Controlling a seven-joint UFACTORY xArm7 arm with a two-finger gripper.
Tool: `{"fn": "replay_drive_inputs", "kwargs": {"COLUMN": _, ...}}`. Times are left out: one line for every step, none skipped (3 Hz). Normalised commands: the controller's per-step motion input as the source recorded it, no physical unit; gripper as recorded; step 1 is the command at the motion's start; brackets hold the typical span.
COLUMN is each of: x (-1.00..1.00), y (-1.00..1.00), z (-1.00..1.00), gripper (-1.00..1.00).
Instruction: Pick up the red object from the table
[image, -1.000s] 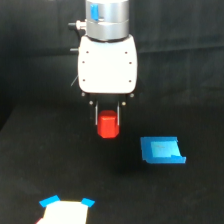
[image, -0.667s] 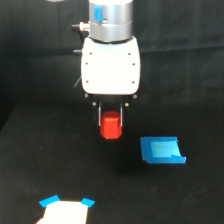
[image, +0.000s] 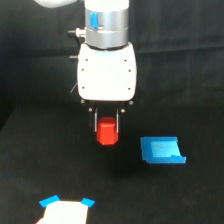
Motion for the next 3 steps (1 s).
{"fn": "replay_drive_inputs", "kwargs": {"x": -0.19, "y": -0.16, "z": 0.21, "gripper": -0.52}}
{"fn": "replay_drive_inputs", "kwargs": {"x": 0.09, "y": -0.35, "z": 0.24, "gripper": -0.54}}
{"fn": "replay_drive_inputs", "kwargs": {"x": -0.25, "y": -0.54, "z": 0.20, "gripper": -0.86}}
